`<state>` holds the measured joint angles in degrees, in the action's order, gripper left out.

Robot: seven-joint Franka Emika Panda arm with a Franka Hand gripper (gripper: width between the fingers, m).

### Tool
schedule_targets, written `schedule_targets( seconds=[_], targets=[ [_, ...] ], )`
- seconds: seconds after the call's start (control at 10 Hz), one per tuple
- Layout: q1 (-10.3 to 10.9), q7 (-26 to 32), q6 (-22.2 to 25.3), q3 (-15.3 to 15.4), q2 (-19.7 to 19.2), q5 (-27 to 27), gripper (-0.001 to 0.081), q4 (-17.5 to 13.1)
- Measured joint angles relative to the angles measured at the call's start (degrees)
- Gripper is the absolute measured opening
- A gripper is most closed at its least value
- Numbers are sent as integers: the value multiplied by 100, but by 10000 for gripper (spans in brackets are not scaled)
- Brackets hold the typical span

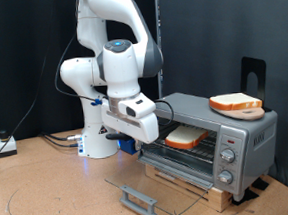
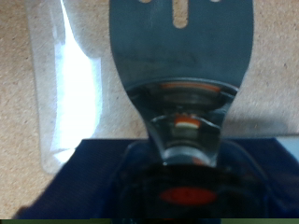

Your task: Make a piece of toast with the oven

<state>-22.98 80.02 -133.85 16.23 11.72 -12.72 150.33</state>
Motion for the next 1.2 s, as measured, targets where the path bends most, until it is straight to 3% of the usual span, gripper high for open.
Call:
schedule_targets(
  seconds=[0.4, 0.7, 0.9, 1.2],
  targets=[
    [-130, 590, 901, -610, 79, -908, 395, -469],
    [-240, 707, 1921, -946, 142, -1073, 395, -970],
    [-226, 824, 1824, -940, 142, -1198, 395, -928],
    [-224, 1537, 2194, -1007, 364, -1809, 395, -973]
  ],
)
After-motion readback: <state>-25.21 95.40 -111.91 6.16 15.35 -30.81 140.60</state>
